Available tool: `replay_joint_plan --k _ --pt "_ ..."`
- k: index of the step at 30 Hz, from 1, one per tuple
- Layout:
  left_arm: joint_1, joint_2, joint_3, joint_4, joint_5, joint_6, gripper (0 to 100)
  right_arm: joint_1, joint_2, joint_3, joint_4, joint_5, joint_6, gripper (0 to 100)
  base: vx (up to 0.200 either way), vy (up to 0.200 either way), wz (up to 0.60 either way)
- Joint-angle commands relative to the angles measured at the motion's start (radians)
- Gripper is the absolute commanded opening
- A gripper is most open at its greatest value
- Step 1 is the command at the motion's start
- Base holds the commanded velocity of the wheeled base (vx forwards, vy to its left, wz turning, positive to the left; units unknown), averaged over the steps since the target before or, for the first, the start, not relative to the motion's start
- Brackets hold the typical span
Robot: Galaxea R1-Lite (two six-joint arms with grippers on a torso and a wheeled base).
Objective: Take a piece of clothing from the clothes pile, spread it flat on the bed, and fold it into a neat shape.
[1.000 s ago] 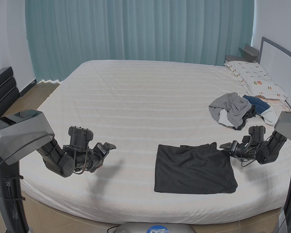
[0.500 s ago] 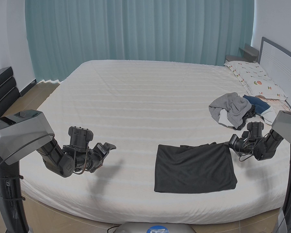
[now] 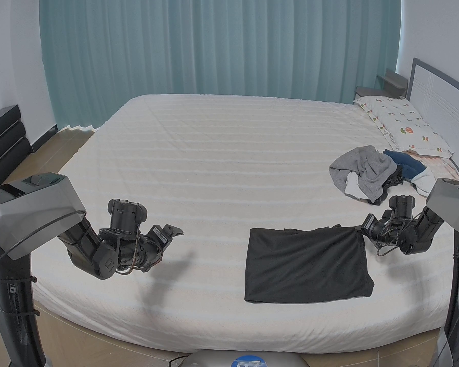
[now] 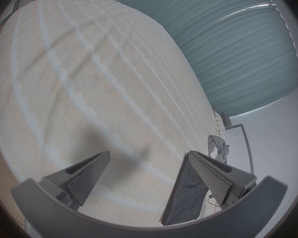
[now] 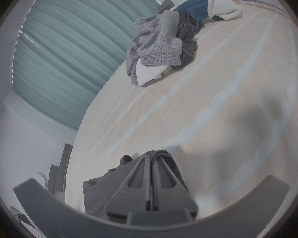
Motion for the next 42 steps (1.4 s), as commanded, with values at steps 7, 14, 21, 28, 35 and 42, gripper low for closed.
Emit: replay_joint_plan --k 7,14,21,28,35,42 --pt "0.0 0.002 -0.001 -0.001 0.0 -0.002 100 0.0 -0.086 0.093 -0.003 0.034 -0.003 100 0.0 0.0 0.0" --pt "0.0 0.002 -0.003 -0.001 0.0 -0.002 100 -0.006 -0.228 0.316 0.0 0.095 -0.103 100 0.0 0.0 0.0" --pt "0.0 0.002 -0.001 -0.001 0.0 0.0 100 -0.02 -0.256 0.513 -0.005 0.12 -0.279 100 0.0 0.0 0.0" --pt "0.0 0.002 -0.001 -0.001 0.0 -0.002 100 -0.018 -0.256 0.559 -0.003 0.143 -0.301 100 0.0 0.0 0.0" --pt "0.0 0.002 -0.001 -0.001 0.0 0.0 100 -0.021 -0.267 0.596 0.006 0.141 -0.33 0 0.0 0.0 0.0" --pt "0.0 0.002 -0.003 -0.001 0.0 0.0 100 -0.032 -0.279 0.648 0.005 0.141 -0.406 0 0.0 0.0 0.0"
